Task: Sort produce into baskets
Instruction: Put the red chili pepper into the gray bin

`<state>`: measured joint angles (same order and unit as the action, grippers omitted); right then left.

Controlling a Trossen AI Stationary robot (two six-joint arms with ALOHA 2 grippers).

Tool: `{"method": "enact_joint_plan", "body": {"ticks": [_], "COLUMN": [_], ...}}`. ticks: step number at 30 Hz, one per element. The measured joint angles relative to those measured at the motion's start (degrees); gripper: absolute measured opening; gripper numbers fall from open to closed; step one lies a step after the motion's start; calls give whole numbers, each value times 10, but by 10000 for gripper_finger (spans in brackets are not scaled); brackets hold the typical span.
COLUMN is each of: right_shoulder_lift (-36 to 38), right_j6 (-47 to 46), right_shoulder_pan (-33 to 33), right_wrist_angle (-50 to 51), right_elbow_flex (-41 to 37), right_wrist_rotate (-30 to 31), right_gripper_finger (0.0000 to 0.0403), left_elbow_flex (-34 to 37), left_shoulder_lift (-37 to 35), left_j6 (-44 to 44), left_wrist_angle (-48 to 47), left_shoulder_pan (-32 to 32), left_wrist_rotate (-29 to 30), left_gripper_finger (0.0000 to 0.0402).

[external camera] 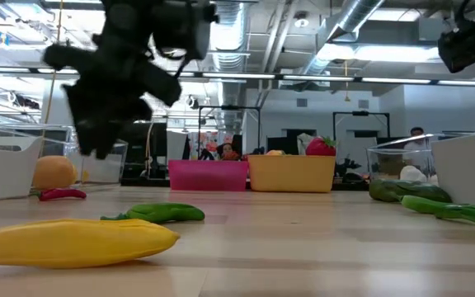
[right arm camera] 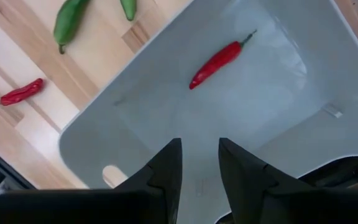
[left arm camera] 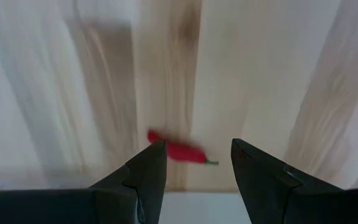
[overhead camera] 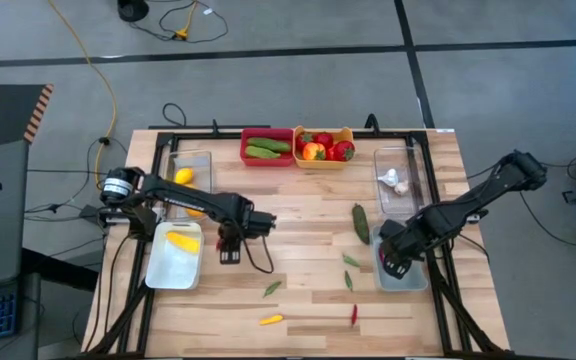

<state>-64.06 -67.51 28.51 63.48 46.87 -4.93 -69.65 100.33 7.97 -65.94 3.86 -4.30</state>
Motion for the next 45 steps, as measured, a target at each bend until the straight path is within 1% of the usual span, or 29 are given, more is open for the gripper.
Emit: {"method": "enact_joint_plan", "body": {"ticks": [4, 10, 14, 17, 21, 25, 30, 34, 43, 45], "right_shoulder_lift": [-6, -9, -9, -9, -9, -8, -8, -8, -8, -8], "right_j6": [0, 0, 0, 0, 0, 0, 0, 0, 0, 0], "right_shoulder_pan": [0, 0, 0, 0, 0, 0, 0, 0, 0, 0], "right_wrist_angle": [0, -1, -1, -1, -1, -1, -1, -1, -1, -1], "right_elbow_flex": [0, 0, 0, 0, 0, 0, 0, 0, 0, 0], "right_wrist_rotate": [0, 0, 0, 0, 1, 3, 3, 3, 4, 4], "right_gripper_finger": [134, 134, 134, 134, 134, 134, 134, 134, 134, 134], "left_elbow_flex": [33, 64, 85, 100, 103, 103, 103, 103, 99, 90], "left_shoulder_lift": [0, 0, 0, -1, 0, 0, 0, 0, 1, 1], "left_j6": [38, 99, 133, 151, 169, 177, 225, 256, 268, 245], "left_wrist_angle": [-4, -2, 24, 39, 44, 53, 62, 72, 79, 82], "left_shoulder_pan": [15, 33, 44, 48, 47, 47, 48, 50, 60, 60], "left_wrist_rotate": [0, 1, 1, 17, 48, 50, 58, 50, 33, 36], "left_gripper_finger": [166, 166, 166, 166, 166, 166, 166, 166, 164, 159]}}
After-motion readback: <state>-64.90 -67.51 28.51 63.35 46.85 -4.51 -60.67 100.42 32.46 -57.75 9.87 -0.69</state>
